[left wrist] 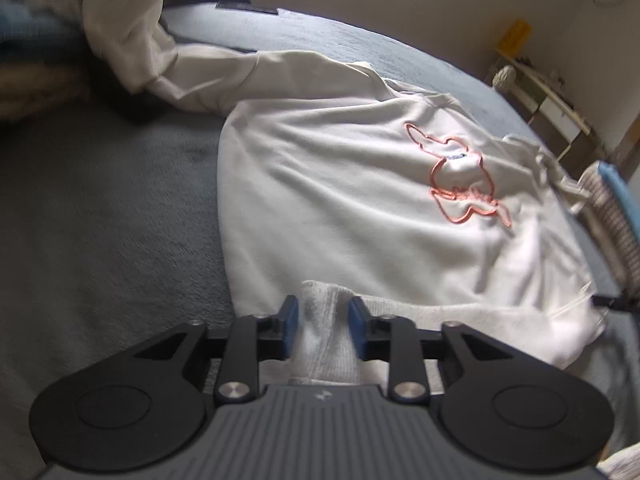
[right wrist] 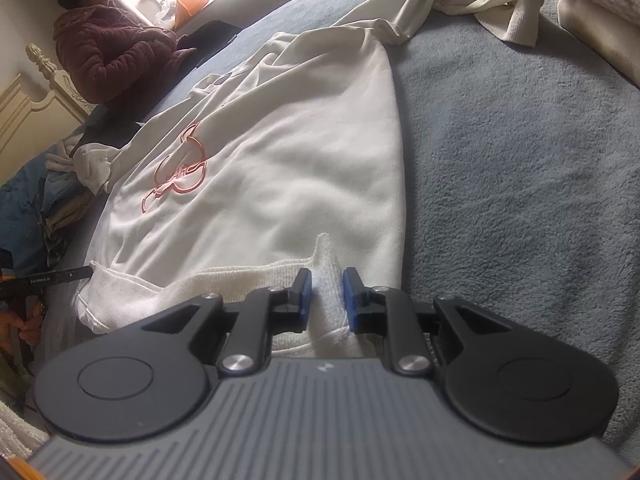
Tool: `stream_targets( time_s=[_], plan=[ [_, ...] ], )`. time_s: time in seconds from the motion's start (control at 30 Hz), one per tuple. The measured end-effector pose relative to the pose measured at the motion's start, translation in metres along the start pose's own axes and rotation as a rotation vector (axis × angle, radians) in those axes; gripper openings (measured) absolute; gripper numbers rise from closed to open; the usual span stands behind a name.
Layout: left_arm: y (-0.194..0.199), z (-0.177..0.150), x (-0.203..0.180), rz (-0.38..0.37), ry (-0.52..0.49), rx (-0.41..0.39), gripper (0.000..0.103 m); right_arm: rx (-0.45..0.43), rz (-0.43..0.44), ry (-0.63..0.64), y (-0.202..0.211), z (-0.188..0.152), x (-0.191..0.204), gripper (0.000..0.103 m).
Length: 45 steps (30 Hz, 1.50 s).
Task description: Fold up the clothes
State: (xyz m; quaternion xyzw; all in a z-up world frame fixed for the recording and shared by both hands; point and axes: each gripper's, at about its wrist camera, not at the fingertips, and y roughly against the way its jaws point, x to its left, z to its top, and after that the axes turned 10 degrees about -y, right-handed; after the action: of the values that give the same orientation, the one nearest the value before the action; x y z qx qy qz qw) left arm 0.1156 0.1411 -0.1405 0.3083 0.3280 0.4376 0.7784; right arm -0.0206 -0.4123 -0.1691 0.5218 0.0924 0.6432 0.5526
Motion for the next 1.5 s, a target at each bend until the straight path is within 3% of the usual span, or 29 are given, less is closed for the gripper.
stream_targets(
  time_s=[0.1,0.2,0.23,0.37,0.4,0.47,0.57,0.7,0.83,1.07,1.23,1.5],
  plan=[
    [-0.003,0.001,0.002,-0.013,0.016,0.005,0.030,-0.004,0.018,0.001,0.002,0.000,0.001,0.024],
    [-0.004,0.001,0.001,-0.007,0.021,0.004,0.020,-0.008,0.031,0.000,0.000,0.000,0.002,0.028],
    [-0.005,0.000,0.001,-0.007,0.027,0.002,0.011,-0.006,0.032,0.005,-0.002,0.000,0.003,0.029],
    [0.002,-0.002,-0.001,-0.009,0.056,-0.028,0.008,-0.012,0.042,0.022,-0.009,0.002,0.006,0.029],
    [0.004,-0.002,-0.002,-0.010,0.063,-0.035,0.008,-0.018,0.042,0.031,-0.009,0.003,0.008,0.027],
    [0.011,-0.003,-0.002,-0.026,0.084,-0.059,0.007,-0.029,0.045,0.056,-0.009,0.003,0.013,0.010],
    [0.031,-0.006,0.002,-0.071,0.138,-0.109,0.007,-0.060,0.066,0.055,0.000,0.002,0.016,0.004],
    [0.064,-0.015,0.002,-0.122,0.166,-0.151,0.007,-0.111,0.131,0.029,0.029,-0.001,0.018,0.003],
    [0.098,-0.033,-0.011,-0.150,0.130,-0.165,0.007,-0.132,0.178,0.025,0.062,-0.011,0.020,0.003],
    [0.136,-0.072,-0.027,-0.159,0.107,-0.160,0.007,-0.099,0.197,0.067,0.100,-0.042,0.023,0.003],
    [0.139,-0.104,-0.039,-0.106,0.045,-0.110,0.007,-0.044,0.140,0.138,0.108,-0.064,0.019,0.002],
    [0.114,-0.137,-0.041,-0.001,-0.066,-0.007,0.006,0.050,-0.011,0.256,0.087,-0.094,0.008,0.002]
  ],
)
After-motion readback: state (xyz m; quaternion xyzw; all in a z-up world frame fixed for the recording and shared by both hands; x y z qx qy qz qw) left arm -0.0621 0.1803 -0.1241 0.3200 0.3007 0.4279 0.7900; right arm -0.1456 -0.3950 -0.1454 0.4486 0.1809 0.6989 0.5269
